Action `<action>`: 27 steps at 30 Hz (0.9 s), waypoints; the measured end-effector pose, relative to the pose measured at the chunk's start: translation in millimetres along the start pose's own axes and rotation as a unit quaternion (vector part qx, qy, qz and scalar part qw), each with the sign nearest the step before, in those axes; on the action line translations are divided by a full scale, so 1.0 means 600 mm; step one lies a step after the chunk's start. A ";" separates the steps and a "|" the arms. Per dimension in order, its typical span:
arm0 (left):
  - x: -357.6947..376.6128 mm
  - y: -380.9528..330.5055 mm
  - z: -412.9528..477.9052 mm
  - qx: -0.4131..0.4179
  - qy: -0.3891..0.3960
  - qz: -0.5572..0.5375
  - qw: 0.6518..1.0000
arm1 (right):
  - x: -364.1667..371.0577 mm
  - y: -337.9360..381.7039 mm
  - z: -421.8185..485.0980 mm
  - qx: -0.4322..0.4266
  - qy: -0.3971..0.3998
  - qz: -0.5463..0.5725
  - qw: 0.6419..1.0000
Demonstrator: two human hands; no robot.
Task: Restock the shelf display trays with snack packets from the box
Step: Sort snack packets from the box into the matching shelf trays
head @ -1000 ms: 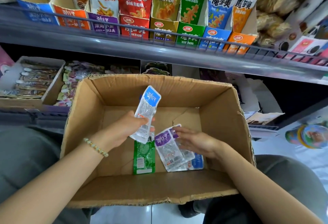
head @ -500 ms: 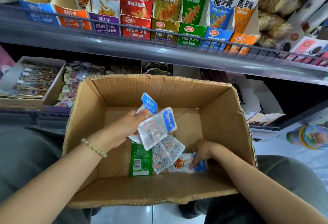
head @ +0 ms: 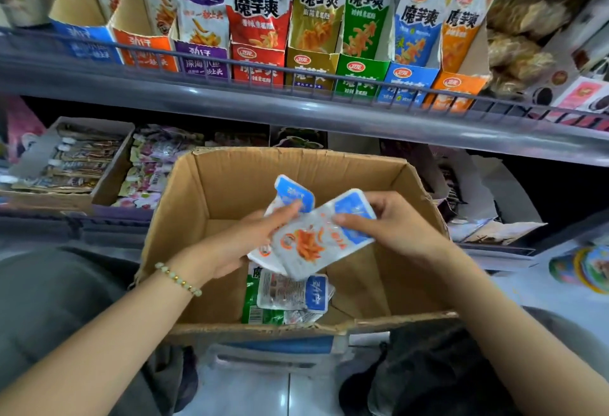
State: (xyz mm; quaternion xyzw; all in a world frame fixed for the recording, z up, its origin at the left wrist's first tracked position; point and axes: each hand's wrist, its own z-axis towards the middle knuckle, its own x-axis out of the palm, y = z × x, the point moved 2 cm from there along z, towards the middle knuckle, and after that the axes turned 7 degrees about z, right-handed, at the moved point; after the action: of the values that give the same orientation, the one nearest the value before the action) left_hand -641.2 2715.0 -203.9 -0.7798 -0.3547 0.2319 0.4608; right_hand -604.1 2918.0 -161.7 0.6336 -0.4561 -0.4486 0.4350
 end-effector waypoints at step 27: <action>-0.022 0.006 -0.005 0.057 -0.008 -0.246 0.968 | 0.071 -0.288 0.090 0.142 0.133 -0.406 0.893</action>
State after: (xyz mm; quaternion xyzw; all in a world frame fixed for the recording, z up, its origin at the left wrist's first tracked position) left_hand -646.1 2702.1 -205.0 -0.6393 -0.5256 0.1369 0.5443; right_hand -616.0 2904.4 -346.7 0.8724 -0.1557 -0.4281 0.1773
